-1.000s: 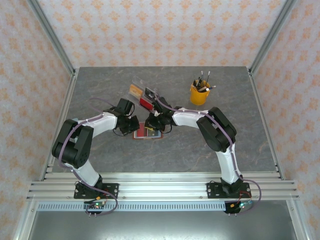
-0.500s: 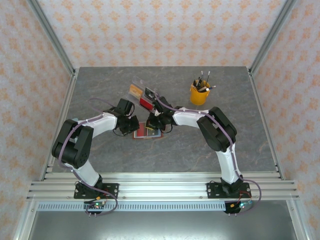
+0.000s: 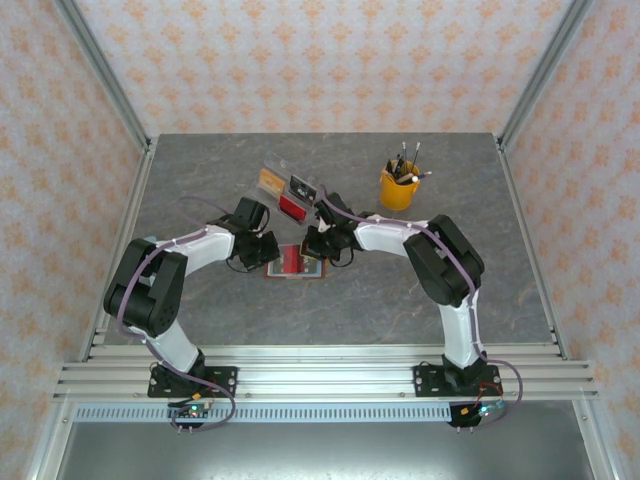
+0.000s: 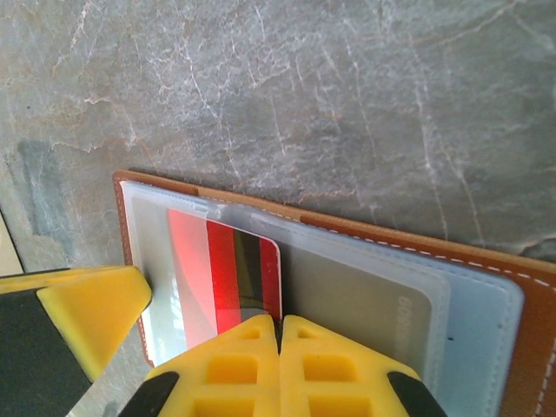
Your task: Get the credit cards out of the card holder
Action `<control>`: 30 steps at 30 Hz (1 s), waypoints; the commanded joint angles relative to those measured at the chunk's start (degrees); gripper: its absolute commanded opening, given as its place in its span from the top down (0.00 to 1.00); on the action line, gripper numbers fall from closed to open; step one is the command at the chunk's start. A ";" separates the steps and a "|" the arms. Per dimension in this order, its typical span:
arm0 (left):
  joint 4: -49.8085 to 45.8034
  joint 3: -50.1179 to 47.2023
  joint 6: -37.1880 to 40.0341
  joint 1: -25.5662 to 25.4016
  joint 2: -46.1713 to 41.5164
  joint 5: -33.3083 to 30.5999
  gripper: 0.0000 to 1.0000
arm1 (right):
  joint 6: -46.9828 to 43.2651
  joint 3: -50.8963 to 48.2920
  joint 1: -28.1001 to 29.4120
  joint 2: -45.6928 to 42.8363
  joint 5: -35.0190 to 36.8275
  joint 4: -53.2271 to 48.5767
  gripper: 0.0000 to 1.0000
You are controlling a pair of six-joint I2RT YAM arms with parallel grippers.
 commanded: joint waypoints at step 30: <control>20.42 -7.49 -7.92 5.28 -11.32 20.72 0.27 | -2.69 -13.03 -5.96 -17.26 -13.35 15.78 1.00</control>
